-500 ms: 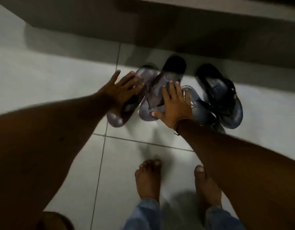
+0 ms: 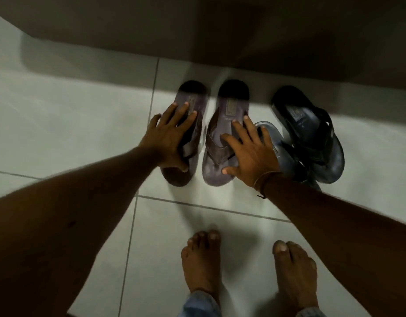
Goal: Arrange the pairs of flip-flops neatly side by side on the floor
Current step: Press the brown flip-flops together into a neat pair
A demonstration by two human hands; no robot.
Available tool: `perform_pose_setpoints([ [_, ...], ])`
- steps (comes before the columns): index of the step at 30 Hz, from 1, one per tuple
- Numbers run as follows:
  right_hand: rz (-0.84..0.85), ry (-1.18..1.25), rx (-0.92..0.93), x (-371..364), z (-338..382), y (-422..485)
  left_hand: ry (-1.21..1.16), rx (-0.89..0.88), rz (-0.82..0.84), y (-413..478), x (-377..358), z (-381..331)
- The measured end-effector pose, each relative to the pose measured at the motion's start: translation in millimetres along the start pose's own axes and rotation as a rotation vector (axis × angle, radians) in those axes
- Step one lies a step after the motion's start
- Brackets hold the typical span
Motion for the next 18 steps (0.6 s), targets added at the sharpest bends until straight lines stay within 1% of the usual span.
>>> perform_pose_setpoints([
  [1, -0.002, -0.006, 0.006, 0.2, -2.6, -2.2, -0.081, 0.026, -0.043, 5.6, -7.2, 4.2],
  [3, 0.009, 0.002, 0.014, -1.3, -5.7, -4.0, -0.137, 0.023, -0.04, 3.3, -10.0, -9.5],
  [6, 0.037, 0.031, 0.02, -1.1, -8.3, -4.8, -0.09, -0.001, -0.095, 6.0, -9.6, -28.0],
  [9, 0.04, 0.032, 0.016, -1.5, -9.3, -5.9, -0.1, 0.019, -0.102, 10.6, -12.8, -26.3],
  [14, 0.055, 0.039, 0.025, -0.8, -8.0, -8.0, -0.042, 0.001, -0.069, 16.5, -12.1, -25.6],
  [16, 0.071, 0.054, 0.032, 2.2, -9.3, -11.7, -0.057, 0.014, -0.051, 16.7, -10.0, -30.0],
  [18, 0.025, 0.126, 0.052, 10.2, -13.6, -20.6, -0.117, 0.034, -0.075, 12.3, -5.8, -35.9],
])
Point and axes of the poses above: each hand's wrist, its own y-axis towards the middle knuckle, its own x-axis out of the back of the hand, z = x × y, the point moved 1 cm from there along y, towards the middle knuckle, and after that the axes turned 12 degrees about z, right-handed, at the moved point
